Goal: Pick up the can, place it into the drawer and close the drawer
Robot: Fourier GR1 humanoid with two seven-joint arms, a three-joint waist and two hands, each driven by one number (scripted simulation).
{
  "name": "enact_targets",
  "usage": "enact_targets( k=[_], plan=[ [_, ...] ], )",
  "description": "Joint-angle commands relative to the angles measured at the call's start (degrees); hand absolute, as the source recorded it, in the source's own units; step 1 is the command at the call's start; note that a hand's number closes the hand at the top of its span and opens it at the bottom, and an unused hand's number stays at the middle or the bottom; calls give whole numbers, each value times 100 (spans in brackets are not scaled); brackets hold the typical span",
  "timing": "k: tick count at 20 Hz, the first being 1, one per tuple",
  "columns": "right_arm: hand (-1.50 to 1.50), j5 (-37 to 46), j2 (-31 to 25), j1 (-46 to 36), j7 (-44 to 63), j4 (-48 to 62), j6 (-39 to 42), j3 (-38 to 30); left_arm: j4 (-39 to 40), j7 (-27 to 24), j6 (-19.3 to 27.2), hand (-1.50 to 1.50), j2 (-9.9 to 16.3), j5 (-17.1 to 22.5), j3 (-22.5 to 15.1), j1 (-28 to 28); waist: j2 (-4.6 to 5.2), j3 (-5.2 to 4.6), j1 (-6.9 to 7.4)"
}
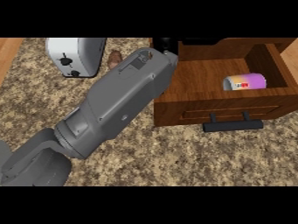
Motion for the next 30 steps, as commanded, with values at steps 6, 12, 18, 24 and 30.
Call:
enact_targets(
  k=[6, 12, 18, 24, 30],
  plan=[
    [-150, 2908, 182, -868, -203, 43, -308, 1553, -171, 33, 57, -150, 0, 152, -12, -80, -34, -4, 357],
    [-150, 4668, 139, -1614, -610, 1040, -935, 2548, -243, 147, 101, -150, 0, 188, 56, -119, -50, -4, 398],
    [-150, 5744, -61, -2422, -686, 2187, -1393, 3091, -261, -29, -139, -150, 146, -113, 64, 472, -93, -9, 480],
    [-150, 6687, -108, -3204, -1010, 3803, -1964, 3577, -537, 574, 11, -150, 594, -227, 121, 111, -104, -7, 552],
    [-150, 7517, -264, -3742, -1180, 5165, -2471, 3831, -978, 793, -35, -150, 971, -424, 29, 559, -113, -7, 588]
  ],
)
